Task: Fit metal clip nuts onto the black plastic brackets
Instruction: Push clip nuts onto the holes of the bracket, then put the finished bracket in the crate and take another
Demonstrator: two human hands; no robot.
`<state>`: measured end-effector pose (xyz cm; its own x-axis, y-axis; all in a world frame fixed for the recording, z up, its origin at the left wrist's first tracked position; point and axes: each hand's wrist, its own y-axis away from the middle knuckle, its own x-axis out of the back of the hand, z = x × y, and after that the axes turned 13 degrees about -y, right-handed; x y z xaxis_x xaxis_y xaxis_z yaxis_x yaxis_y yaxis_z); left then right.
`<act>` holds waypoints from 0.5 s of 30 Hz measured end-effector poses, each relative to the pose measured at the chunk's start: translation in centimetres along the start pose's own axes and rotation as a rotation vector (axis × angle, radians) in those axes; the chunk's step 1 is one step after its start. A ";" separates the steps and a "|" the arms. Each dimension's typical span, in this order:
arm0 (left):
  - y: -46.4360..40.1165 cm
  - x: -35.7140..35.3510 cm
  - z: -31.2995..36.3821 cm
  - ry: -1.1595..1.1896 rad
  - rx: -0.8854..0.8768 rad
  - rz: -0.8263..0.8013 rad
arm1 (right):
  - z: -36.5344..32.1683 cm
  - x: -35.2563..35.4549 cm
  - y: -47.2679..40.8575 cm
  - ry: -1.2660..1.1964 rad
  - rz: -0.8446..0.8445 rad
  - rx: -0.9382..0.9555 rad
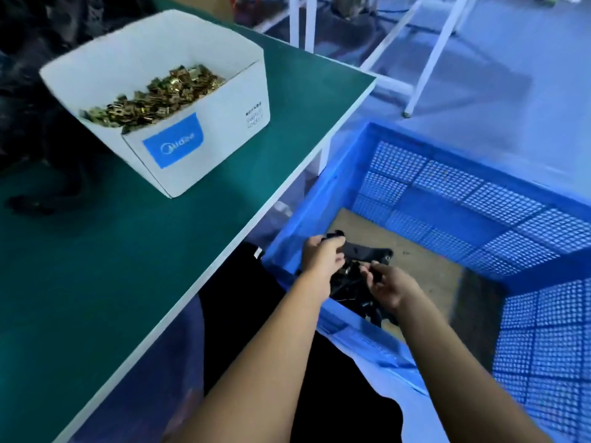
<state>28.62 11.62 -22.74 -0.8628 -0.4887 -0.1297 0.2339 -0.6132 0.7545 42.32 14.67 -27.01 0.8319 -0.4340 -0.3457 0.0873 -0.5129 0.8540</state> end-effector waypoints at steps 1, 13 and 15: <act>-0.5 0.8 -1.1 -0.053 0.032 0.043 | 0.6 0.4 -0.6 -0.027 0.034 -0.018; 1.2 0.5 2.7 -0.625 -0.473 0.253 | 0.8 -5.6 1.7 -0.094 0.076 0.165; 3.8 -0.3 6.2 -0.632 -0.705 0.313 | -0.1 -8.3 4.2 -0.018 0.015 0.419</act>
<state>26.96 13.26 -15.85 -0.7491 -0.3966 0.5306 0.5274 -0.8417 0.1155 35.85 16.23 -20.50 0.8214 -0.4545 -0.3446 -0.1582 -0.7619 0.6280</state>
